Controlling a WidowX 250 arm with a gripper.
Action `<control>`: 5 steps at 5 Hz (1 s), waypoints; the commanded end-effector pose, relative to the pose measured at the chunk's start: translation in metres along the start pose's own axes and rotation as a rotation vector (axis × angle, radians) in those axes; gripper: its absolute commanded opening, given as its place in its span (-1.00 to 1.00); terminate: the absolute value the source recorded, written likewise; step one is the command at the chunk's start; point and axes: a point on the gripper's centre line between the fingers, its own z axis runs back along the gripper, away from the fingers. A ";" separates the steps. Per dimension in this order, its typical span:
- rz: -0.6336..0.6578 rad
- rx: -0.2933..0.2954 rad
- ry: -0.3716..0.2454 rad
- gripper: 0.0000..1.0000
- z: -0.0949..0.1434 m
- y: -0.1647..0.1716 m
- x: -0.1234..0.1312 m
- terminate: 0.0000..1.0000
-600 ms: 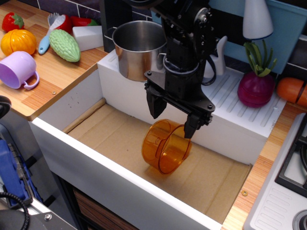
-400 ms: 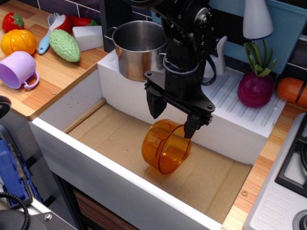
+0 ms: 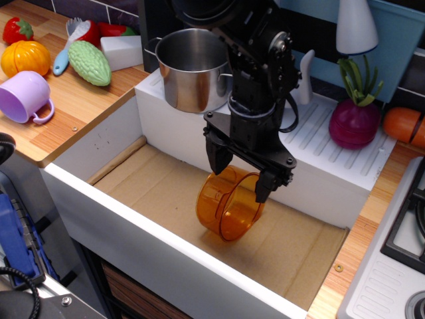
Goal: Flip orange pot upright in sink
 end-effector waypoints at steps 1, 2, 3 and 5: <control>-0.020 0.019 -0.051 1.00 -0.004 0.006 0.008 -1.00; -0.041 0.061 -0.030 1.00 -0.016 0.009 0.007 -1.00; -0.062 0.078 -0.003 1.00 -0.028 0.017 0.003 -1.00; -0.039 0.123 0.021 -1.00 -0.040 0.026 0.001 -1.00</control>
